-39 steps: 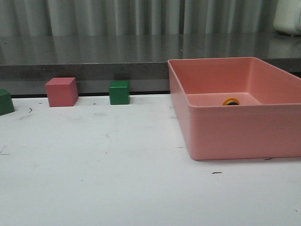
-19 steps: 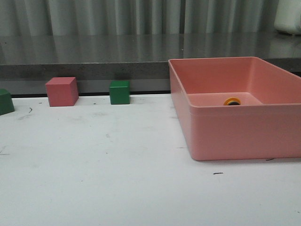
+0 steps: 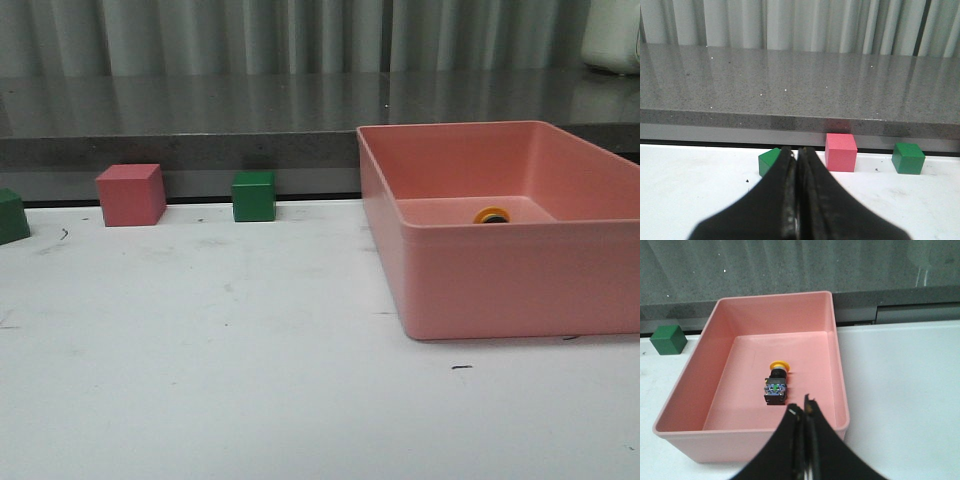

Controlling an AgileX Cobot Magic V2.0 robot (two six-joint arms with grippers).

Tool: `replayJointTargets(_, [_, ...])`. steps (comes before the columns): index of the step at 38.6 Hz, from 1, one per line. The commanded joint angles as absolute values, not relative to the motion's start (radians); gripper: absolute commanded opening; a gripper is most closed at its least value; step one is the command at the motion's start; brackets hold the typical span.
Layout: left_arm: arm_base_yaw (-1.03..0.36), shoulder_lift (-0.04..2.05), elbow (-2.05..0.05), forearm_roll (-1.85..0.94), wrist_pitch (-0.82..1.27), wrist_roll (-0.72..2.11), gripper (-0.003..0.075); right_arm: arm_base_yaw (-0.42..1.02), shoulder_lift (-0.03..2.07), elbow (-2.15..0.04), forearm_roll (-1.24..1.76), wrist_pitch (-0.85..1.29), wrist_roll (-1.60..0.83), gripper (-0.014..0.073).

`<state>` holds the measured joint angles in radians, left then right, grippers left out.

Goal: Place and stand button with both arms

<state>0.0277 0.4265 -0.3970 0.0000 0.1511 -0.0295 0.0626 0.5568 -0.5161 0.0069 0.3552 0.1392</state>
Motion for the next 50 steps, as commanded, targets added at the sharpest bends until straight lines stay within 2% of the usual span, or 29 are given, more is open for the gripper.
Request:
replayJointTargets(1, [0.029,0.451,-0.438,0.000,0.070,-0.039,-0.0018,0.056,0.580,-0.554,0.007,0.291,0.131,-0.0067])
replayJointTargets(4, [0.029,0.451,-0.438,0.000,0.070,-0.039,0.0024,0.056,0.580,-0.553,0.007,0.296,0.131,-0.0020])
replayJointTargets(6, [0.029,0.451,-0.438,0.000,0.070,-0.039,0.0092,0.056,0.580,-0.553,0.007,0.296,0.131,0.0049])
replayJointTargets(8, [0.029,0.451,-0.438,0.000,0.070,-0.039,0.0200,0.056,0.580,-0.553,0.007,0.291,0.131,0.0150])
replayJointTargets(10, [0.029,0.451,-0.438,0.000,0.070,-0.039,0.0318,0.056,0.580,-0.553,0.007,0.288,0.131,0.0292])
replayJointTargets(13, [0.029,0.451,-0.438,0.000,0.070,-0.039,0.0553,0.056,0.580,-0.553,0.007,0.287,0.131,0.0507])
replayJointTargets(15, [0.029,0.451,-0.438,0.000,0.070,-0.039,0.0672,0.056,0.580,-0.553,0.007,0.287,0.131,0.0629])
replayJointTargets(16, [0.029,0.451,-0.438,0.000,0.070,-0.039,0.0698,0.056,0.580,-0.553,0.007,0.285,0.131,0.0666])
replayJointTargets(26, [0.029,0.451,-0.438,0.000,0.070,-0.039,0.0637,0.056,0.678,-0.599,0.007,0.247,0.131,0.0643])
replayJointTargets(35, [0.029,0.451,-0.438,0.000,0.070,-0.039,0.0596,0.070,0.991,-0.800,0.022,0.250,0.131,0.0643])
replayJointTargets(42, [0.029,0.451,-0.438,0.000,0.070,-0.039,0.0575,0.179,1.201,-0.951,0.039,0.263,0.131,0.0643])
replayJointTargets(50, [0.029,0.451,-0.438,0.000,0.070,-0.039,0.0575,0.222,1.440,-1.177,0.049,0.474,0.147,0.0643])
